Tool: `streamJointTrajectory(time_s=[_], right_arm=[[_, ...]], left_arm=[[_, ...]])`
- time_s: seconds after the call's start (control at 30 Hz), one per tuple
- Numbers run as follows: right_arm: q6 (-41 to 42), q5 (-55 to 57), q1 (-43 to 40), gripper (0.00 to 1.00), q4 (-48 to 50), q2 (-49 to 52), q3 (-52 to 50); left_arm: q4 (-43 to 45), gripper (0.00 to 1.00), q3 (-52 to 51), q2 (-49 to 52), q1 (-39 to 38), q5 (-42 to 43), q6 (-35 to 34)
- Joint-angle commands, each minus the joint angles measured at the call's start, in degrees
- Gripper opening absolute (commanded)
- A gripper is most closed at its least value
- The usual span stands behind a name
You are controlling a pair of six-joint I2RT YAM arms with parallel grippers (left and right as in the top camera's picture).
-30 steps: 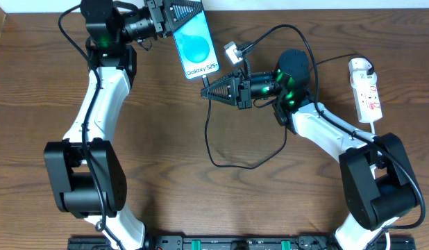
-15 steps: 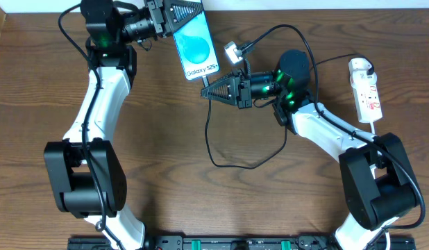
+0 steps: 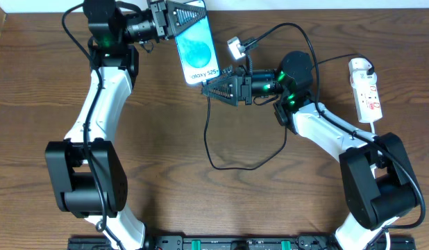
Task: Plug charger to phone and switch on socket
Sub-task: 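Open the right gripper and retract it right from the cable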
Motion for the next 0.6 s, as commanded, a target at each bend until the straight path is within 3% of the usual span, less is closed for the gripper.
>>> streamJointTrajectory(time_s=[0.0, 0.27, 0.4, 0.57], right_arm=[[-1.3, 0.1, -0.1, 0.99, 0.3, 0.0, 0.8], [-2.0, -1.3, -3.0, 0.99, -1.8, 0.0, 0.8], [-3.0, -1.3, -6.4, 0.99, -9.6, 0.0, 0.7], [-10.6, 0.2, -11.3, 0.99, -23.7, 0.0, 0.7]], left_arm=[[0.5, 0.07, 0.7, -0.3, 0.0, 1.4, 0.6], [0.4, 0.08, 0.7, -0.3, 2.2, 2.4, 0.2], [0.5, 0.07, 0.7, -0.3, 3.7, 5.6, -0.4], [0.0, 0.07, 0.7, -0.3, 4.7, 6.3, -0.5]])
